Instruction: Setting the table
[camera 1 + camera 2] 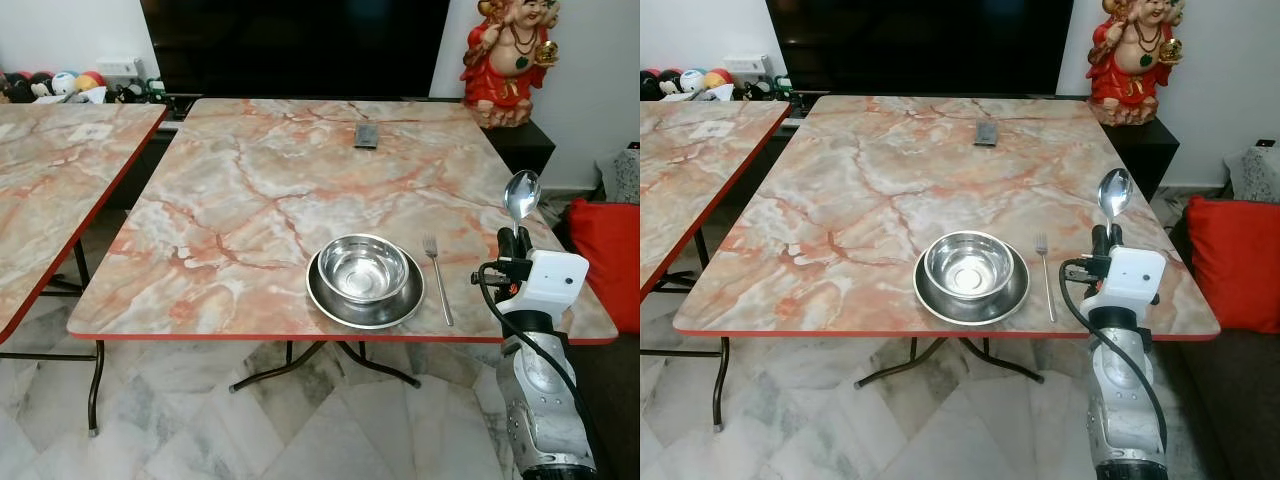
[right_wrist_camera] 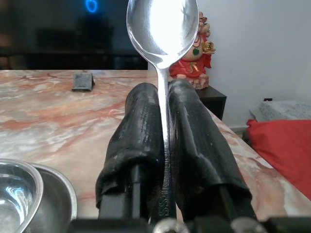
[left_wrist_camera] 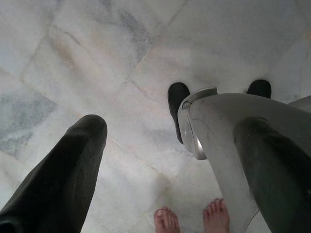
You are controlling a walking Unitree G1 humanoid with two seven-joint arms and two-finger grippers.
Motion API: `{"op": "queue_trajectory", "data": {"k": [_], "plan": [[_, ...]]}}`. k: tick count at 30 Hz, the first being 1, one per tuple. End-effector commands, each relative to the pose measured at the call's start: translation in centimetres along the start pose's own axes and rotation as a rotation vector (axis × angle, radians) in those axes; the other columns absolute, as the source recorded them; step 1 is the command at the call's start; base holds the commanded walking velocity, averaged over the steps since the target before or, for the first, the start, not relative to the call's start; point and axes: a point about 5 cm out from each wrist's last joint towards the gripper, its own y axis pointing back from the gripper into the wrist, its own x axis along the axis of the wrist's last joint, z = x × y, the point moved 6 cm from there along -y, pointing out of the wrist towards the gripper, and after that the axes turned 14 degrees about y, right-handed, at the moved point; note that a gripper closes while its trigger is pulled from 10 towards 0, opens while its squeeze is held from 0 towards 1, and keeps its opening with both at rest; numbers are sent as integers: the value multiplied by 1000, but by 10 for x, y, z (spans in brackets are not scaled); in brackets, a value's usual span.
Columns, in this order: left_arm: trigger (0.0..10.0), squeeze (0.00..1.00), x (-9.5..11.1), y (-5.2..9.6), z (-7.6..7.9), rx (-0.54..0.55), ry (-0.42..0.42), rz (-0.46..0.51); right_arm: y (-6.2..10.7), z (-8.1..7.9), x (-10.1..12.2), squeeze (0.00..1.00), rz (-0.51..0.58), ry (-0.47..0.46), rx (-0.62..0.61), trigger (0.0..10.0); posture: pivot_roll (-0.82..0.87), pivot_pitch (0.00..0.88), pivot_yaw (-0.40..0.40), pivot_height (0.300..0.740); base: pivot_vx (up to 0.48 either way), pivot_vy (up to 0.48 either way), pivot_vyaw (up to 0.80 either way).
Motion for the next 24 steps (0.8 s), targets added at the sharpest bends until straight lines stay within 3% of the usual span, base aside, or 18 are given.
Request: {"op": "queue_trajectory", "data": {"k": [1,24], "plan": [[10000,0,-12,2,-4,11,7,-38,0,0,1,0,3,-1,-3,10000,-19,78,-21,740,240,0,0],[10000,0,-12,2,-5,12,5,-39,0,5,-4,0,-20,14,-19,10000,-19,80,-20,740,290,0,0]]}}
